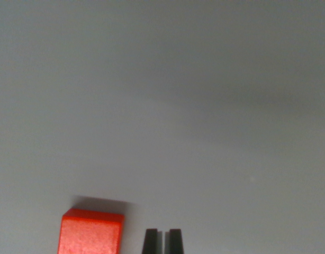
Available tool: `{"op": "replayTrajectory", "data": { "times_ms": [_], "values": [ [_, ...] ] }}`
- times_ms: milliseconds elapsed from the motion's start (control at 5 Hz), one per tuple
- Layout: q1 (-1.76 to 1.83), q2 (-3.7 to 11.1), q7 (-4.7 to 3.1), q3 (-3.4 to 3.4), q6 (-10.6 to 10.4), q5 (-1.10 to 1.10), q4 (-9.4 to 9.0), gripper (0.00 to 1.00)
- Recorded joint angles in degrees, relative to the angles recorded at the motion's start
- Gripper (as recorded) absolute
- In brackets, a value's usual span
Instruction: Reach red block
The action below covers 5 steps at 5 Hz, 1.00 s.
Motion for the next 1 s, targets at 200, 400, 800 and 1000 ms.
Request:
{"op": "replayTrajectory", "data": {
  "times_ms": [200,400,800,1000],
  "values": [
    [0.5,0.72,0.25,0.51,-2.5,0.01,-1.89,0.0],
    [0.5,0.72,0.25,0.51,-2.5,0.01,-1.89,0.0],
    [0.96,1.4,0.48,1.0,-4.9,0.01,-3.68,0.0],
    [1.4,2.04,0.7,1.46,-7.1,0.02,-5.35,0.0]
  ]
}}
